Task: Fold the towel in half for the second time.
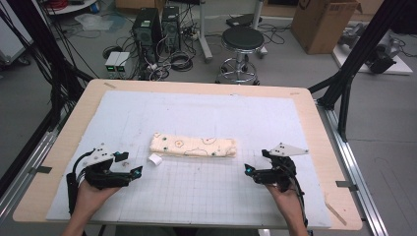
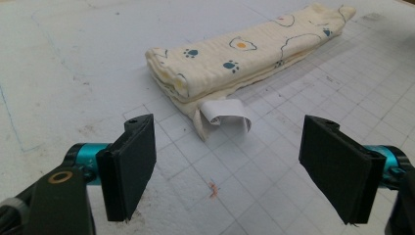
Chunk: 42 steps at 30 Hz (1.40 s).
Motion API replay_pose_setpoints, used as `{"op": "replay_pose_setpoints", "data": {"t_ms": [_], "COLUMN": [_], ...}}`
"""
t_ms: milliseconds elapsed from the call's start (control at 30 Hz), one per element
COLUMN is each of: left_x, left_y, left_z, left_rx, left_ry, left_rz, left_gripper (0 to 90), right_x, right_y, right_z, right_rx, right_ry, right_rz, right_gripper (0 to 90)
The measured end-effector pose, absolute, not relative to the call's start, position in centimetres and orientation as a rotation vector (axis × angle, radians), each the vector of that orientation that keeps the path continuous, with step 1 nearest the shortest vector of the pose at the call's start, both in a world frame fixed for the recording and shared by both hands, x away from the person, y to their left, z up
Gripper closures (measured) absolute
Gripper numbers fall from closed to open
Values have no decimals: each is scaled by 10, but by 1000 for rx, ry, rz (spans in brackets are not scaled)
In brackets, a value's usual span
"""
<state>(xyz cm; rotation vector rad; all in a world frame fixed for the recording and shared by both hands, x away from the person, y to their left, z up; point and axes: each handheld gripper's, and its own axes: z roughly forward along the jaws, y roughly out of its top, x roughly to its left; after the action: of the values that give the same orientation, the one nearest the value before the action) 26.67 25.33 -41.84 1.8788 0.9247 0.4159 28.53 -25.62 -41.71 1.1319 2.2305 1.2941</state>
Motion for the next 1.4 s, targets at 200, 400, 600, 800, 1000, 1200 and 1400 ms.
{"op": "replay_pose_setpoints", "data": {"t_ms": [200, 400, 600, 800, 1000, 1200, 1400], "left_x": [262, 256, 250, 242, 237, 236, 237], "left_y": [255, 257, 261, 263, 263, 264, 262], "left_z": [-418, -419, -419, -420, -421, -422, -424], "left_rx": [1882, 1888, 1885, 1897, 1902, 1910, 1913], "left_ry": [925, 919, 925, 930, 931, 933, 933], "left_rz": [427, 428, 436, 449, 447, 448, 448], "left_gripper": [219, 219, 219, 220, 220, 220, 220], "right_x": [278, 271, 264, 257, 255, 256, 256], "right_y": [-265, -270, -272, -273, -273, -271, -269], "right_z": [-418, -418, -419, -420, -420, -421, -422], "right_rx": [1146, 1150, 1150, 1139, 1130, 1128, 1122], "right_ry": [2215, 2205, 2209, 2215, 2217, 2226, 2229], "right_rz": [1297, 1299, 1297, 1291, 1296, 1302, 1291], "right_gripper": [118, 118, 118, 118, 118, 118, 118]}}
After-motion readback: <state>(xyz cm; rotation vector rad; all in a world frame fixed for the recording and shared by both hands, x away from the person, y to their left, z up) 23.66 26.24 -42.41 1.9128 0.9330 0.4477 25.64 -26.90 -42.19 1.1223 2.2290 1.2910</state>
